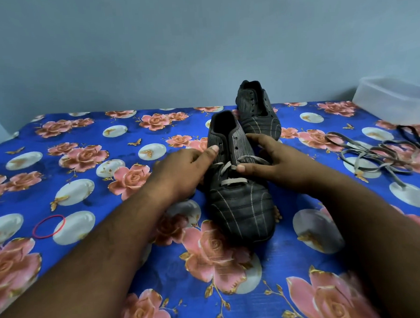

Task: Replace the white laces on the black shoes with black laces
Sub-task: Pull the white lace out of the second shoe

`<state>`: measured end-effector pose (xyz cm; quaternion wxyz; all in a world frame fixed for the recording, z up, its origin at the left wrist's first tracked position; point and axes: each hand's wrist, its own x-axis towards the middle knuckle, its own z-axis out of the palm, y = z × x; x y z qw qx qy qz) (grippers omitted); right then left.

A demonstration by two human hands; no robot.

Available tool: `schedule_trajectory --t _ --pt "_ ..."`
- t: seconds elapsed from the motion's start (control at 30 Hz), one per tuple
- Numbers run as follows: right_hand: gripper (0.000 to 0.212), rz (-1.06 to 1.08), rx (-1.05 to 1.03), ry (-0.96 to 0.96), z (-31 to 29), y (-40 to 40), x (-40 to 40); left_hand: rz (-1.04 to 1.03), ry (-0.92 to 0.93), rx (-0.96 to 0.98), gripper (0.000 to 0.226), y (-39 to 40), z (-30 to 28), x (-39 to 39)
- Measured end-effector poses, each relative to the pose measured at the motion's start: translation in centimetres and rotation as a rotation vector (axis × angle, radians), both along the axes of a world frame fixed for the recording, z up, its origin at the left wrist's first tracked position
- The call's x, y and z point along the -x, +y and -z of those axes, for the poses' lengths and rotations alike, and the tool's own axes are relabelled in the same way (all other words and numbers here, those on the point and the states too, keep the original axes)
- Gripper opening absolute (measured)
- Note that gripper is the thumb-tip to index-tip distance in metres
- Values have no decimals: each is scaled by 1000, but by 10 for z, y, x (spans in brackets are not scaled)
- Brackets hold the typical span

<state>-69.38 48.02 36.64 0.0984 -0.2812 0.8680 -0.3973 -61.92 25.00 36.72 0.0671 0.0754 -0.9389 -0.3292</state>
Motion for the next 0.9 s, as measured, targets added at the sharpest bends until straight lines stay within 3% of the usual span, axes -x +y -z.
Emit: schedule_trajectory --t 0.2,0.3,0.4,0.47,0.57,0.73,0.8,0.9 --pt "102 94 -22 123 4 -9 -2 -20 13 -46 63 -2 5 4" --pt "95 163 -21 327 3 -9 -3 -45 28 65 64 -1 6 5" --pt "68 114 56 551 -3 -10 -4 -15 112 1 82 -4 4 5" --pt "47 61 27 675 -7 -14 -8 110 103 -67 99 -4 3 3" --pt "38 31 -5 728 -11 -19 -13 267 33 -34 113 1 5 0" --pt "25 16 -26 583 -10 -23 -16 276 38 -66 113 0 8 2" --pt "12 -33 68 312 -11 -23 -20 280 40 -66 114 1 7 2" --pt "17 -132 267 -61 -15 -19 -25 277 48 -84 114 3 5 1"
